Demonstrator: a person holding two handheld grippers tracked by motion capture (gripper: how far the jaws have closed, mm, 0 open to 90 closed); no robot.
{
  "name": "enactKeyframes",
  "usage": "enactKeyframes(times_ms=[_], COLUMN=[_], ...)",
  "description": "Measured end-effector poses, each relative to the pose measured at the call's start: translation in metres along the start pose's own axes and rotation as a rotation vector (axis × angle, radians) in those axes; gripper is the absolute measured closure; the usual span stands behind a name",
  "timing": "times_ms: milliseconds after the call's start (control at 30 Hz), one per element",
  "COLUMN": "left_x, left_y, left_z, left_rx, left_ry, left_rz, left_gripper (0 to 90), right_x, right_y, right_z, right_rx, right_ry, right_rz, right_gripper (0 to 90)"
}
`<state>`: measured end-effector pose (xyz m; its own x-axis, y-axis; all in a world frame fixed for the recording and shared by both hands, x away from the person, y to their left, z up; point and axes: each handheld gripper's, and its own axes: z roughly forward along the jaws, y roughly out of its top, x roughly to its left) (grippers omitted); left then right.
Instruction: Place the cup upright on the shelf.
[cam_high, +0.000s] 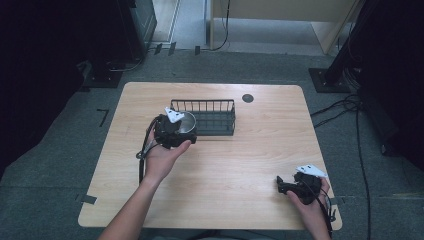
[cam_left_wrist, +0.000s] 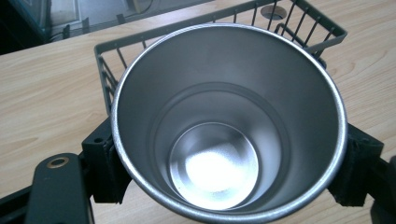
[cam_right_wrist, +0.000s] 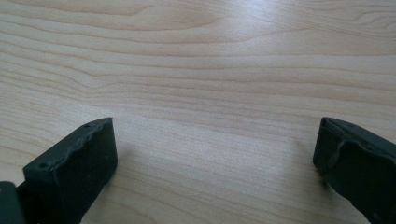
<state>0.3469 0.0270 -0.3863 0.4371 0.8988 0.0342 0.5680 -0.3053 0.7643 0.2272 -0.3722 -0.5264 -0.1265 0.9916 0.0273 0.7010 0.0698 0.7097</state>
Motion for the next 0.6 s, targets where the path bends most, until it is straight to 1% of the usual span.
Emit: enactKeyframes(times_ms=[233,333,467,533,600], left_x=[0.004,0.006,0.007,0.008,0.010], left_y=[0.018,0.026,0.035,0.037,0.044], left_z=[0.003,0.004,0.006,0.006,0.009], left_rx=[0.001,-0.002,-0.009,-0.008,-0.007], left_ry=[-0.011,-0.001,0.010,0.010,0.011], left_rz=[-0.005,0.000,-0.004,0.000,-0.002], left_gripper=[19.1,19.1,19.1,19.1,19.1], right_x=[0.000,0.000,0.000,0.000,0.000], right_y=[0.000,0.000,0.000,0.000,0.000], right_z=[0.000,0.000,0.000,0.000,0.000], right_rx=[0.000,0.000,0.000,0.000,0.000], right_ry=[0.000,0.000,0.000,0.000,0.000], right_rz=[0.001,0.001,0.000,0.000,0.000], right_gripper=[0.0,0.0,0.0,0.0,0.0])
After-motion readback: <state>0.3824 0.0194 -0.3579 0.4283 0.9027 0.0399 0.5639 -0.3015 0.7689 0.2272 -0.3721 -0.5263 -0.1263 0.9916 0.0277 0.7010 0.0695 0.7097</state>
